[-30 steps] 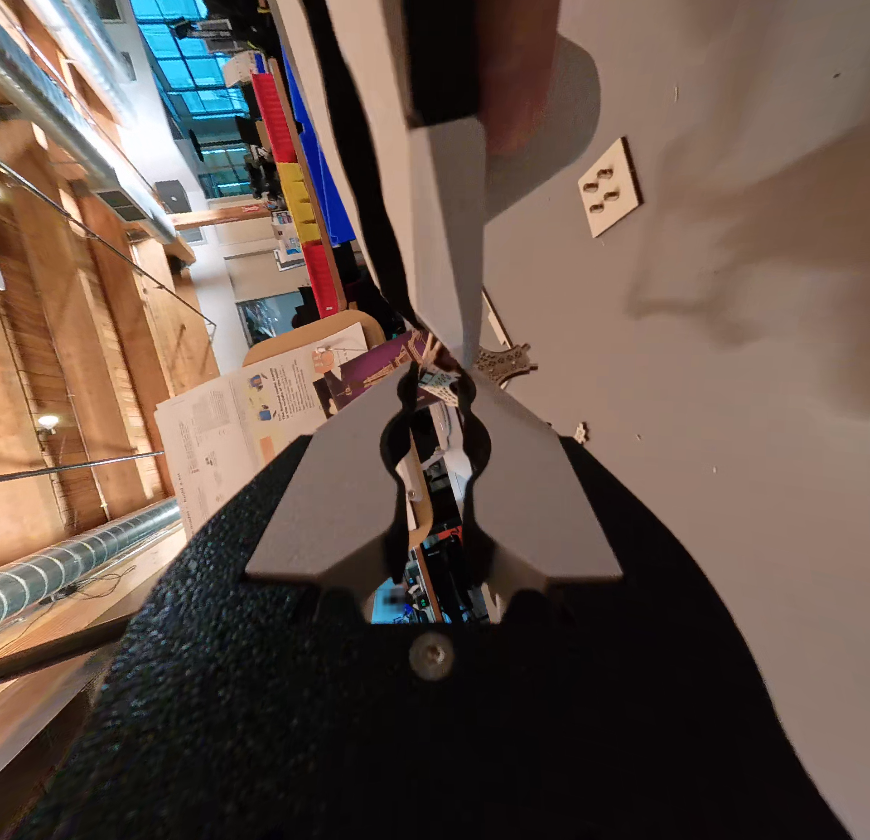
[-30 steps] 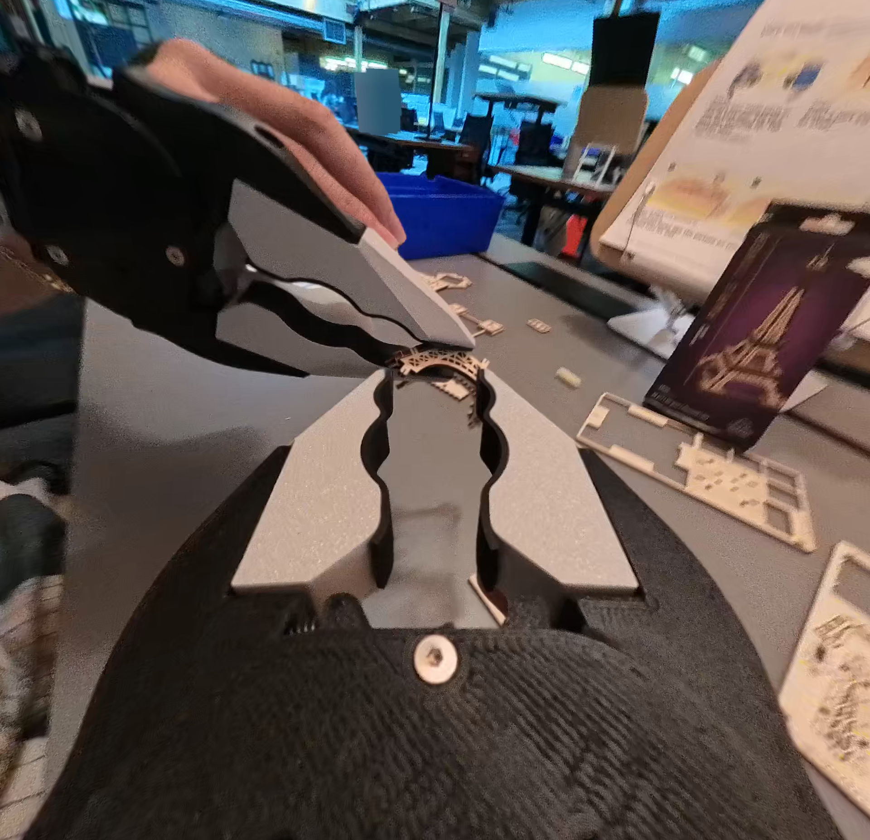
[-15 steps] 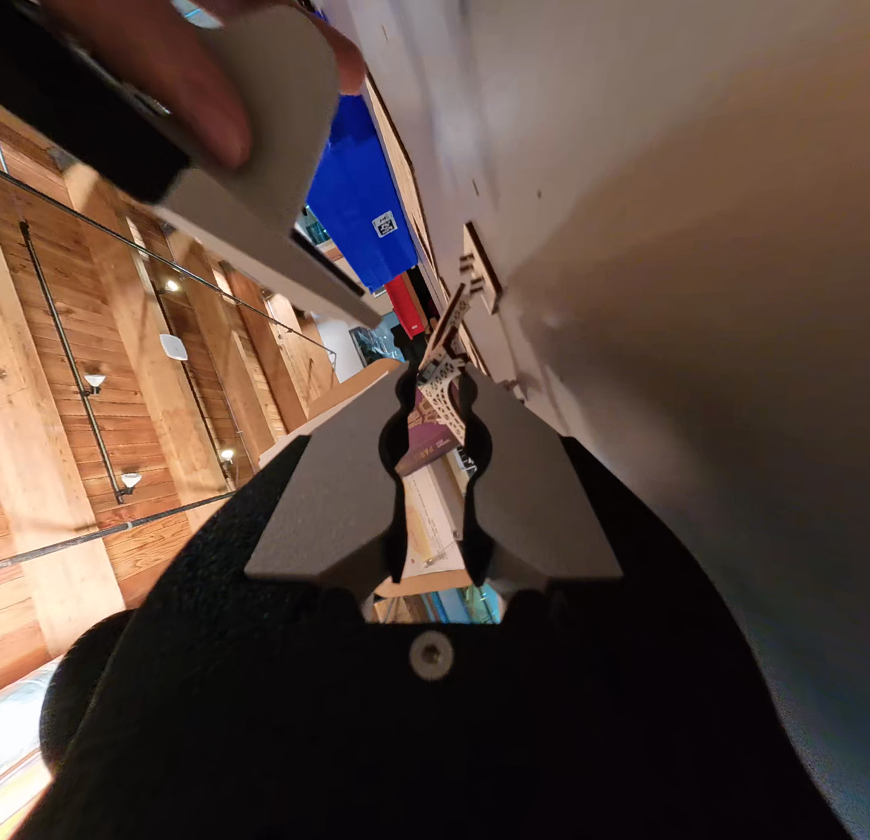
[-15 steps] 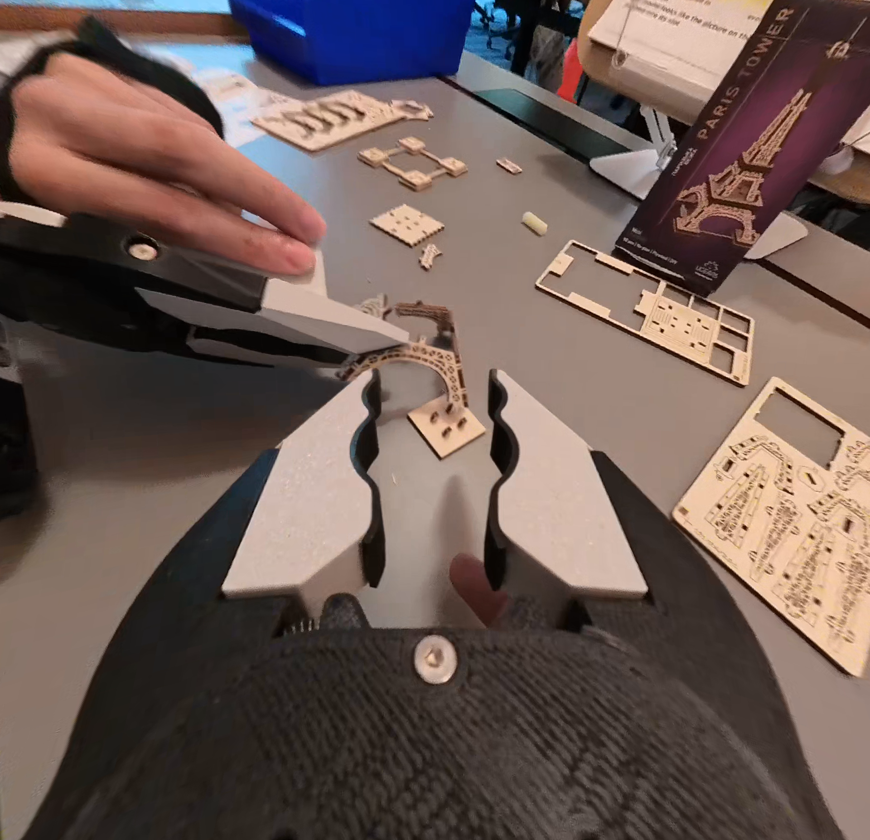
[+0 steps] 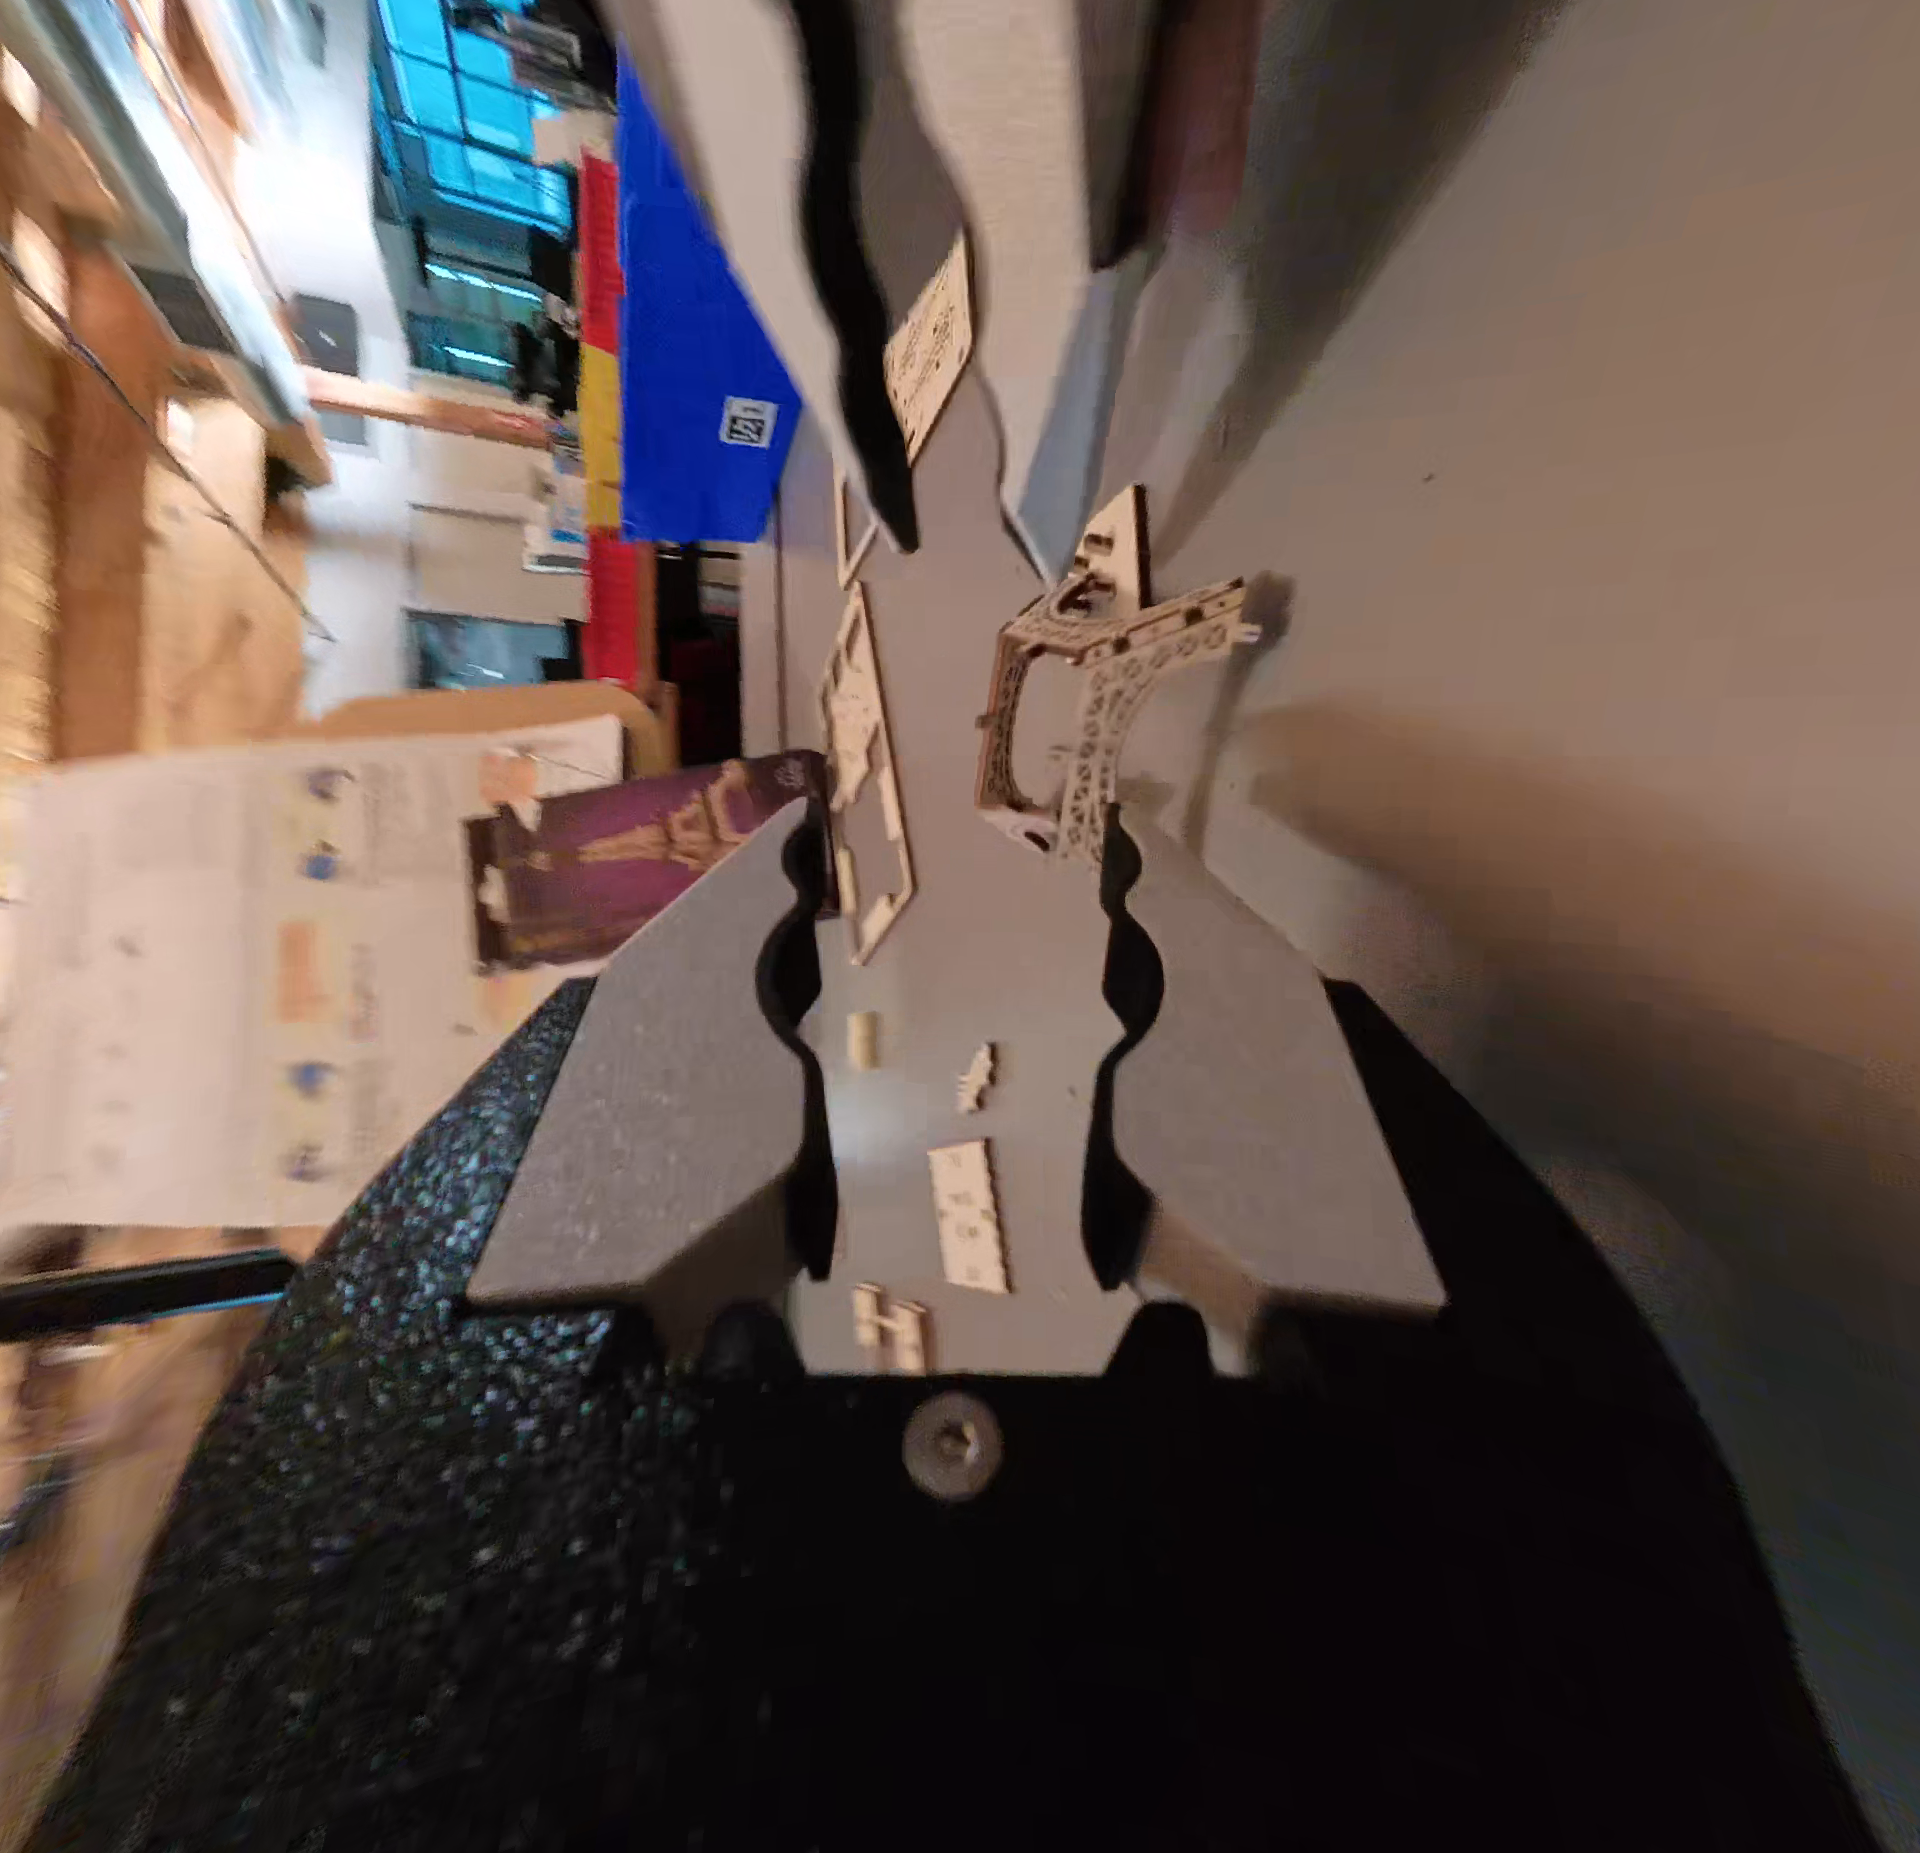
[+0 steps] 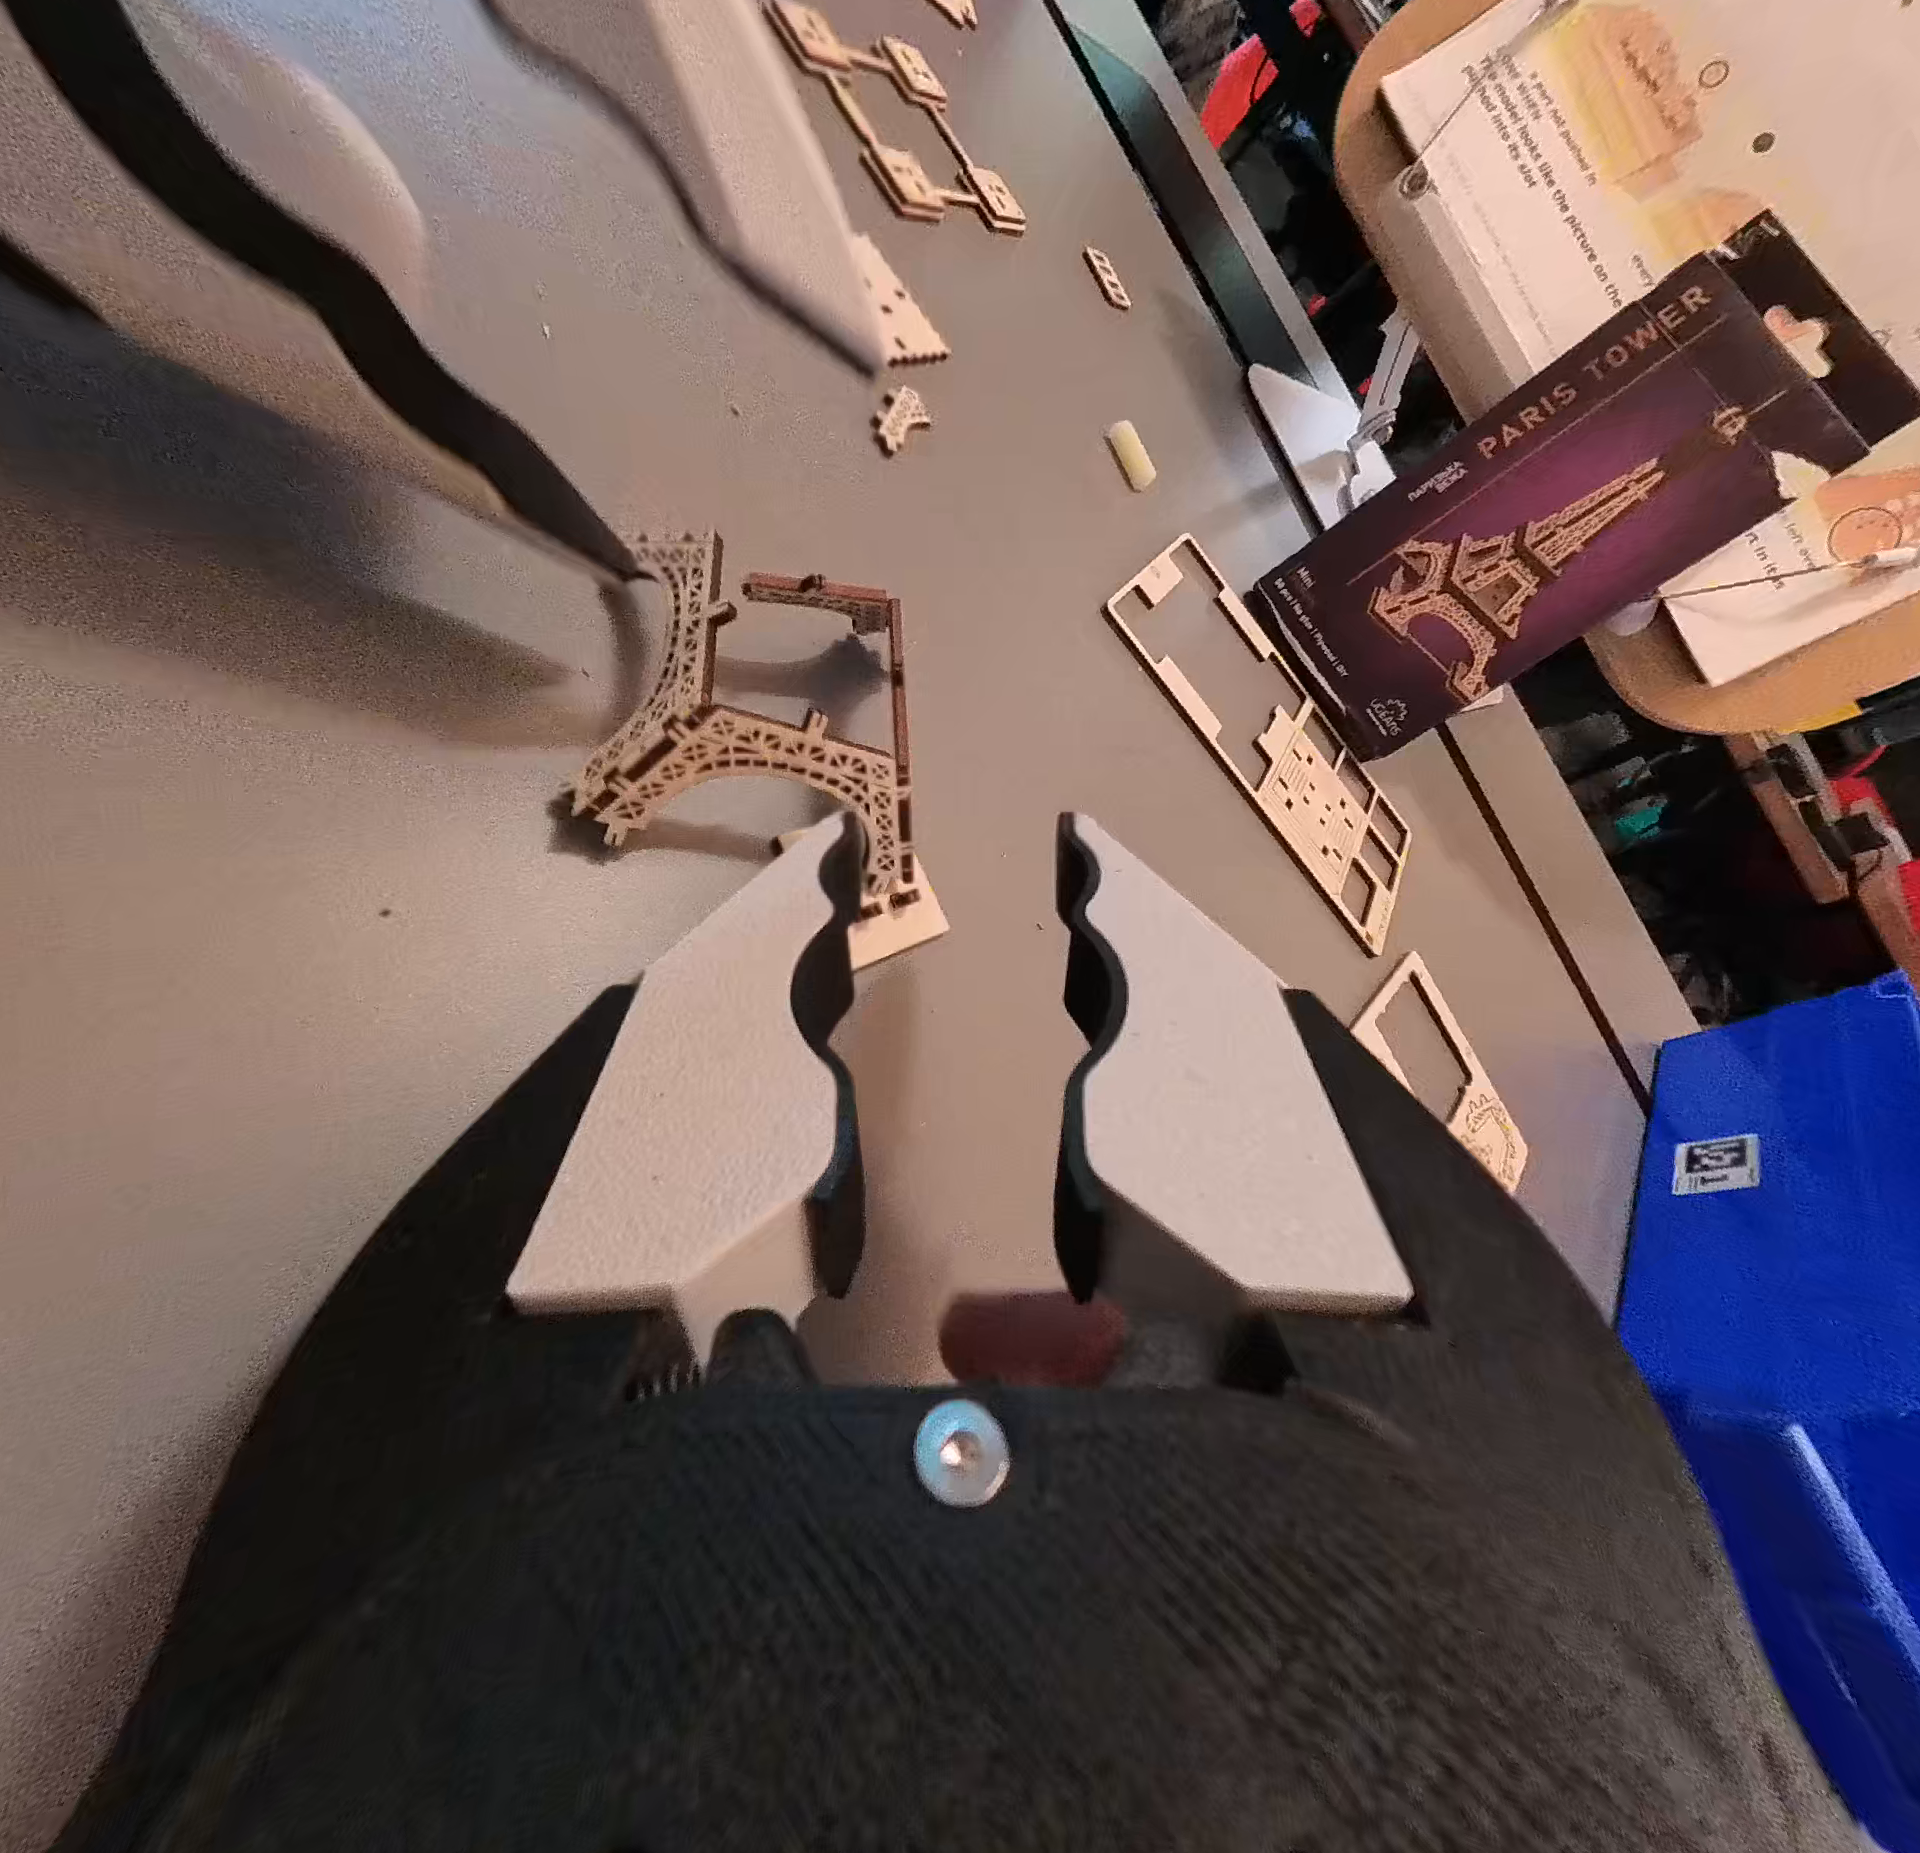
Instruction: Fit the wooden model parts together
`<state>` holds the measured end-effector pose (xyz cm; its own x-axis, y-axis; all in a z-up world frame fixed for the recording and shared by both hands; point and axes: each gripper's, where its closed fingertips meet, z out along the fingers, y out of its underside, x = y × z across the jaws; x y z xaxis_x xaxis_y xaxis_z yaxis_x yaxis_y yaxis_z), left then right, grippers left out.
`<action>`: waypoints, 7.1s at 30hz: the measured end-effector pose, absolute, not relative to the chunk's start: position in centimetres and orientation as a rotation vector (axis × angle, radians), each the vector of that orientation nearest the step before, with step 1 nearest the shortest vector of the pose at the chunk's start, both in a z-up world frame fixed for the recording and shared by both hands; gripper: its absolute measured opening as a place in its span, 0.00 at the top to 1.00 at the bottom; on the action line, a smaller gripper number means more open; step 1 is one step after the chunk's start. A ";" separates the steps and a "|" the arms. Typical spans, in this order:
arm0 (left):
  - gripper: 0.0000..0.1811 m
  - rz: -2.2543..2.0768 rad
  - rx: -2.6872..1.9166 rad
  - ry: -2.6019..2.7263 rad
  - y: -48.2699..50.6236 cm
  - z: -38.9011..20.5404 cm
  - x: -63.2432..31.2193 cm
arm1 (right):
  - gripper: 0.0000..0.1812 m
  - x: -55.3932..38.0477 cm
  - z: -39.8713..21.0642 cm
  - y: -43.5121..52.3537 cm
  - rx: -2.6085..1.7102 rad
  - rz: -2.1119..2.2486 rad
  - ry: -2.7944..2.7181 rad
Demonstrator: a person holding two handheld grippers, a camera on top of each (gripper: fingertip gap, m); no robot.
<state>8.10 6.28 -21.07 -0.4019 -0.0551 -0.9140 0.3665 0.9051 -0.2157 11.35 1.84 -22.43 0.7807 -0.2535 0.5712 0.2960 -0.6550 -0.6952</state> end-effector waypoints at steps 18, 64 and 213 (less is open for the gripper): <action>0.72 -0.748 0.099 2.403 6.4 -23.3 7.7 | 0.73 11.4 -24.2 3.4 -2.185 -0.685 -0.234; 0.93 -0.749 0.109 2.053 3.8 -12.8 8.4 | 0.91 7.6 -10.5 4.2 -1.567 -1.421 -0.425; 0.92 -0.753 0.244 2.121 3.0 -12.6 6.5 | 0.89 5.9 -11.2 3.4 -1.701 -1.130 -0.475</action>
